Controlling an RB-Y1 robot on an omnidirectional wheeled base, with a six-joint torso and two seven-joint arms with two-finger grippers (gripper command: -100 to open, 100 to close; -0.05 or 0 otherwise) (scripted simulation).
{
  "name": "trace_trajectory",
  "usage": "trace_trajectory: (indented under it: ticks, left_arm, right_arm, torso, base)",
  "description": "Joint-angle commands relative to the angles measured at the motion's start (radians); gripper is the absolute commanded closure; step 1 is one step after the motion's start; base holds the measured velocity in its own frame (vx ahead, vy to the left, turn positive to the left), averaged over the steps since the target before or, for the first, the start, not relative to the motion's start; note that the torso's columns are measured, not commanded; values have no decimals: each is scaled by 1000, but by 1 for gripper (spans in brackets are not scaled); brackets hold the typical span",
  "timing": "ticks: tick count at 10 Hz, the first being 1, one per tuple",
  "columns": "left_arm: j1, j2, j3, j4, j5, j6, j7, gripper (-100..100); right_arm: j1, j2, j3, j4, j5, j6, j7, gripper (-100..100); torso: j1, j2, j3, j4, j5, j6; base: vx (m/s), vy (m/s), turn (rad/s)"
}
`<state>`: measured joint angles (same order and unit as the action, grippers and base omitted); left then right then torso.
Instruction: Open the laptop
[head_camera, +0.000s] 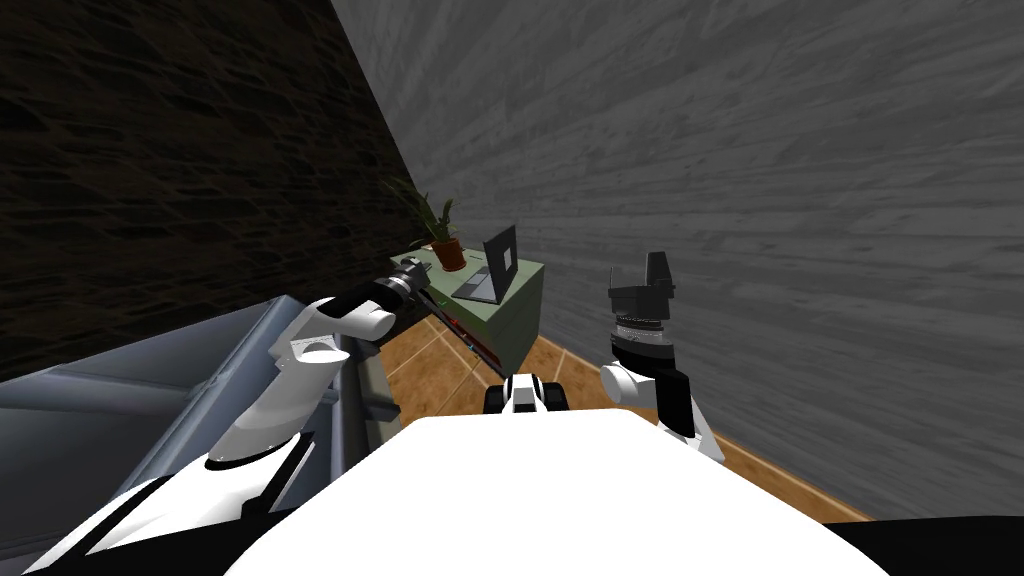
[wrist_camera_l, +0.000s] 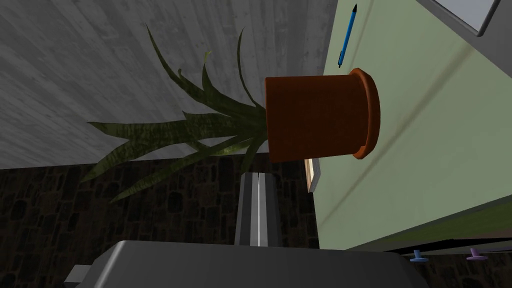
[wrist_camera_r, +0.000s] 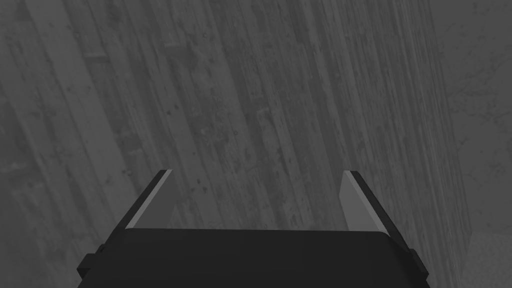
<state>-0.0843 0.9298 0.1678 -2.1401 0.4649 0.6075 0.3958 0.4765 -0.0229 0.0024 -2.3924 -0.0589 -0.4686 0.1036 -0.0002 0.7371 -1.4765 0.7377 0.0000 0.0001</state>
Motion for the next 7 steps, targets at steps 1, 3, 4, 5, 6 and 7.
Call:
trace_trajectory:
  ticks: [1, 3, 4, 5, 6, 7]
  left_arm:
    - [5, 34, -1, -70, 27, 35, 20, 100]
    - [11, 80, -3, -136, 62, 80, 44, 100]
    - [11, 80, -3, -154, 62, 80, 44, 100]
    - [14, 103, -4, -196, 80, 102, 57, 100]
    - [17, 125, -5, -221, 98, 124, 69, 100]
    - [17, 125, -5, -239, 98, 124, 69, 100]
  right_arm:
    - [0, 0, 0, 0, 0, 0, 0, 0]
    - [0, 0, 0, 0, 0, 0, 0, 0]
    - [0, 0, 0, 0, 0, 0, 0, 0]
    - [0, 0, 0, 0, 0, 0, 0, 0]
    - [0, 0, 0, 0, 0, 0, 0, 0]
    - [0, 0, 0, 0, 0, 0, 0, 0]
  torso:
    - [0, 1, 0, 0, 0, 0]
    - [0, 2, 1, 1, 0, 0]
    - [0, 1, 1, 0, 0, 0]
    - [0, 1, 1, 0, 0, 0]
    - [0, 1, 1, 0, 0, 0]
    - [0, 2, 1, 0, 0, 0]
  base:
    - [32, 8, -10]
    - [35, 11, -26]
    - [31, 6, -8]
    - [32, 3, -18]
    - [21, 2, -14]
    - [0, 0, 0]
